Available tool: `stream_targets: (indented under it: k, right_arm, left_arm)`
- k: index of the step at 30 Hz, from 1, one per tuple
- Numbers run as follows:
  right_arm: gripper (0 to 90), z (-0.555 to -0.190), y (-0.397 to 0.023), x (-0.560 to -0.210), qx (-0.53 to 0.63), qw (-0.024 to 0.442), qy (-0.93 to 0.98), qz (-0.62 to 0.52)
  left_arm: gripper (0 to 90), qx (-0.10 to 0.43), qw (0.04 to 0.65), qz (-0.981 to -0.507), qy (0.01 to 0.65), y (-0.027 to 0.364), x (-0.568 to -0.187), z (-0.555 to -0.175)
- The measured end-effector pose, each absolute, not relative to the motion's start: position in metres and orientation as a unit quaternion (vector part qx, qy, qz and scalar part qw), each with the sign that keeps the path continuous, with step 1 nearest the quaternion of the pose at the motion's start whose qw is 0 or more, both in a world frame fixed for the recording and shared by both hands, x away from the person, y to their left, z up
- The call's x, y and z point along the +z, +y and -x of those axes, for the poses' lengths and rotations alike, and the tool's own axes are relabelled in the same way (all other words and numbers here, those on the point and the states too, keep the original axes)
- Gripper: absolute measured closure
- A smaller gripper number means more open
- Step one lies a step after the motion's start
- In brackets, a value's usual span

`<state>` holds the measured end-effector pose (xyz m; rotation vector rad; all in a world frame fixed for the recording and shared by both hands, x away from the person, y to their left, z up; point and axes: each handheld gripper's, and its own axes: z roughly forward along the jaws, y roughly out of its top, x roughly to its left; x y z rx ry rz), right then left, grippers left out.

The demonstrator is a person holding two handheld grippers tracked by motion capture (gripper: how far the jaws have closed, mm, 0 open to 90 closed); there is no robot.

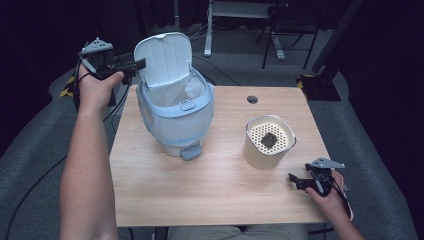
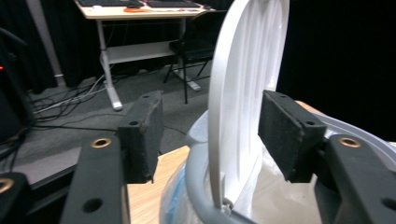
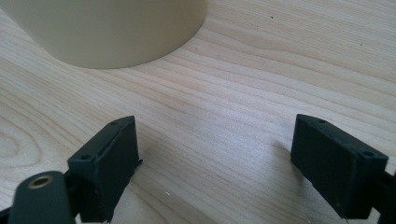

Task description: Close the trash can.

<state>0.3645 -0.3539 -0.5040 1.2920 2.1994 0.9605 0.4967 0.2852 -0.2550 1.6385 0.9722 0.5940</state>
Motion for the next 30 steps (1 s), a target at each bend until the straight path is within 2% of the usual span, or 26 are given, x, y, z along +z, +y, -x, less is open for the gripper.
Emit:
stream_targets:
  k: [5,8,12,16,20,23,28,30]
  right_arm:
    - [15.2,-0.364,-0.354,-0.504,0.345,0.206,0.790,-0.464]
    - [15.1,-0.365,-0.354,-0.504,0.344,0.207,0.790,-0.463]
    - [15.2,-0.364,-0.354,-0.504,0.345,0.207,0.790,-0.464]
    - [15.2,-0.364,-0.354,-0.504,0.344,0.207,0.790,-0.463]
    - [15.2,-0.364,-0.354,-0.504,0.345,0.207,0.790,-0.464]
    - [15.1,-0.364,-0.354,-0.504,0.344,0.207,0.790,-0.464]
    - [15.1,-0.364,-0.354,-0.504,0.344,0.207,0.790,-0.463]
    - [15.2,-0.364,-0.354,-0.504,0.345,0.207,0.790,-0.464]
  left_arm:
    - [50.2,0.232,0.570,-0.692,0.377,0.277,-0.254,-0.499]
    - [49.6,0.233,0.563,-0.701,0.370,0.277,-0.252,-0.497]
    - [55.6,0.212,0.574,-0.708,0.352,0.281,-0.250,-0.491]
    - [50.9,0.176,0.584,-0.733,0.299,0.277,-0.249,-0.480]
    - [53.2,0.151,0.607,-0.730,0.275,0.274,-0.247,-0.473]
    - [53.3,0.140,0.598,-0.746,0.256,0.268,-0.249,-0.469]
    - [53.2,0.067,0.587,-0.776,0.219,0.252,-0.260,-0.463]
    - [53.3,0.063,0.581,-0.782,0.215,0.250,-0.262,-0.464]
